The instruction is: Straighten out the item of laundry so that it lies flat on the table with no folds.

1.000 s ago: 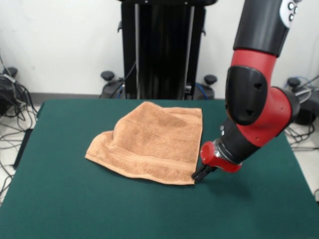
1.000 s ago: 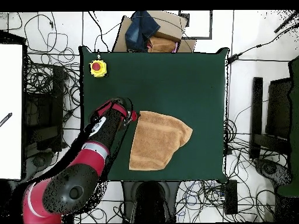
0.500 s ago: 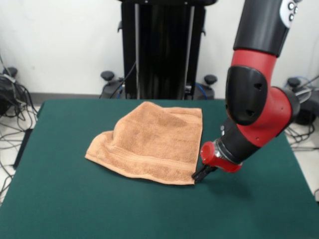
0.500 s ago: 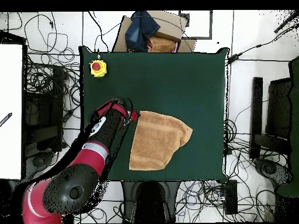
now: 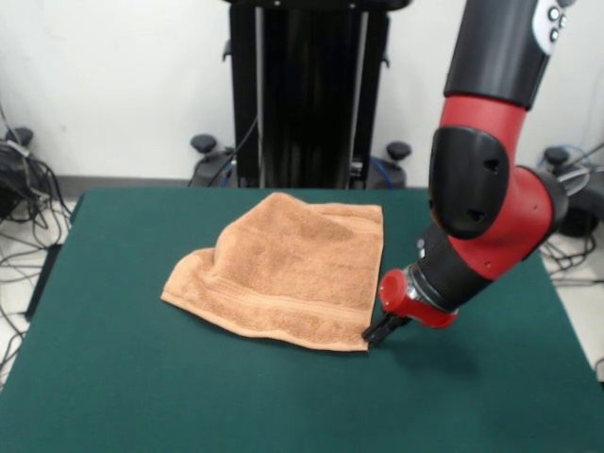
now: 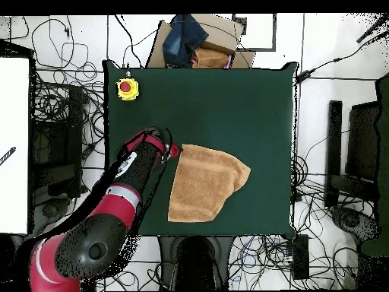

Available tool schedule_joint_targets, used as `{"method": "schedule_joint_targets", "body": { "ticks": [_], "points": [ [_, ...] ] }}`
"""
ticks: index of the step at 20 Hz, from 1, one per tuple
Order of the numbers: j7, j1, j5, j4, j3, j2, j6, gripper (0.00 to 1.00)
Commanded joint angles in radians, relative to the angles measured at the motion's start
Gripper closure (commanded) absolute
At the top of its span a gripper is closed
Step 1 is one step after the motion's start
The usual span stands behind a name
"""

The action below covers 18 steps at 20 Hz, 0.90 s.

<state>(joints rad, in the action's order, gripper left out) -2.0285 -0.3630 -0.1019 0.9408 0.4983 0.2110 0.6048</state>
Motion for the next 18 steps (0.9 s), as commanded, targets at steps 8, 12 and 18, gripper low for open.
{"method": "schedule_joint_targets", "body": {
  "ticks": [8,12,18],
  "points": [
    [-0.123,0.012,-0.024,-0.087,-0.032,0.178,0.059,1.00],
    [-0.132,0.013,-0.024,-0.104,-0.030,0.188,0.064,1.00],
    [-0.132,0.014,-0.029,-0.114,-0.029,0.193,0.077,1.00]
  ]
}}
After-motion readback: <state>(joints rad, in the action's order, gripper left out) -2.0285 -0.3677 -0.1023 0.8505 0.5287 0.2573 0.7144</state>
